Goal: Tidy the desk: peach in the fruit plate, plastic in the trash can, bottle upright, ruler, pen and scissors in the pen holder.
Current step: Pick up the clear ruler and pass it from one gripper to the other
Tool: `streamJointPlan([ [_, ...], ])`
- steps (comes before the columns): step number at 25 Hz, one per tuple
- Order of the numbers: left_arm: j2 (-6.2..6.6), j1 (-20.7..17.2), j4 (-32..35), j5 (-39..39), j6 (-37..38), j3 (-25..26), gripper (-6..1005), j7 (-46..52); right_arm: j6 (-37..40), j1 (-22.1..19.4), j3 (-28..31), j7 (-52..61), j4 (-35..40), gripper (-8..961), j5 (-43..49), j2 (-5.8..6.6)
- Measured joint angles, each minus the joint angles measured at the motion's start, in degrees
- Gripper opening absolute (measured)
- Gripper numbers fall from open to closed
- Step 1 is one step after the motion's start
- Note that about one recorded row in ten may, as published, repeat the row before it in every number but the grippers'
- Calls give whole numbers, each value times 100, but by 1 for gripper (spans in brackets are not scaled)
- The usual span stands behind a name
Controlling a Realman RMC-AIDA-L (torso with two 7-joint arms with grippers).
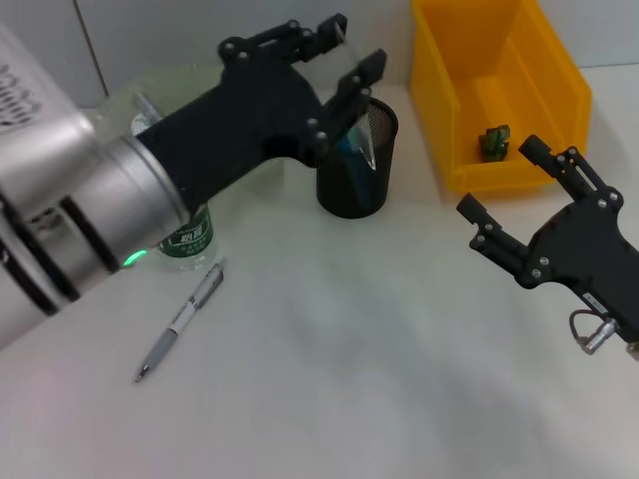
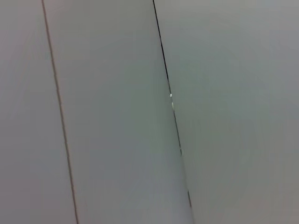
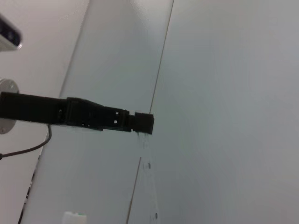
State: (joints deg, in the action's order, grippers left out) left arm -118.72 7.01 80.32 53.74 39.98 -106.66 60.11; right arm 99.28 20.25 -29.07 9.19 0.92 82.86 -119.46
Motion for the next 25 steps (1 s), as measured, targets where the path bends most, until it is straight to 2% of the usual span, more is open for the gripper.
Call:
streamJointPlan([
  [3, -2, 16, -307, -436, 406, 134, 384, -216, 64, 22, -31, -11, -16, 816, 13, -1],
  [6, -4, 23, -436, -560, 511, 151, 384, -307, 124, 56, -48, -4, -44, 816, 28, -5],
  [8, -7, 145, -951, -1097, 794, 153, 384, -667, 211, 93, -48, -20, -177, 816, 43, -11],
  [12, -10, 271, -1257, -1262, 886, 129, 384, -698, 326, 120, -12, -140, -405, 816, 27, -26],
  [15, -29, 362, -1412, -1287, 908, 58, 384, -754, 362, 213, 38, -651, -828, 816, 11, -28],
  [18, -39, 422, -1524, -1485, 879, -162, 383, -1089, 167, 376, 371, -1339, -1434, 817, 24, -30],
  [25, -29, 493, -1845, -2217, 890, -360, 383, -1709, -155, 541, 502, -1429, -1696, 817, 53, -33],
])
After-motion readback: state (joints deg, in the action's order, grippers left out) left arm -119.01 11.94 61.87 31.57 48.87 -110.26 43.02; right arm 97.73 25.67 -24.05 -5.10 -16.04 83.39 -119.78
